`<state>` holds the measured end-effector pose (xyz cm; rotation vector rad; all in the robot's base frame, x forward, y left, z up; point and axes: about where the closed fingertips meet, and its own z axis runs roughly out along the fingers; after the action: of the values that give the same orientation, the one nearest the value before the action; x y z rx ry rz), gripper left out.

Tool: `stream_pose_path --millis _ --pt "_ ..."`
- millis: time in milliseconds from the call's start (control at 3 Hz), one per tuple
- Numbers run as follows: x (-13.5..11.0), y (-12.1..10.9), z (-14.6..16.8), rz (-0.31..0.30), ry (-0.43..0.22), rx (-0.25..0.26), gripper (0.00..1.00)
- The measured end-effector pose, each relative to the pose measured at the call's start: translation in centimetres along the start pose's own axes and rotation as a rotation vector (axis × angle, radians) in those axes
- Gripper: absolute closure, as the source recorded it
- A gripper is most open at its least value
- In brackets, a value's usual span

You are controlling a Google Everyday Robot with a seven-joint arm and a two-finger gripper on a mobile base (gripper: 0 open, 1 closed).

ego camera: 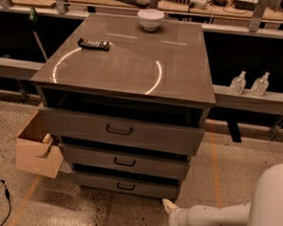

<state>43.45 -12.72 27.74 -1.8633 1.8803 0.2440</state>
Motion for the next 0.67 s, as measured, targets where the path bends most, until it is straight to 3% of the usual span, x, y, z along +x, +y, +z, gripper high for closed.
stream_pose_path --millis 667 --pt "0.2 -2.2 3.5 -0.032 -0.012 0.055 0.00"
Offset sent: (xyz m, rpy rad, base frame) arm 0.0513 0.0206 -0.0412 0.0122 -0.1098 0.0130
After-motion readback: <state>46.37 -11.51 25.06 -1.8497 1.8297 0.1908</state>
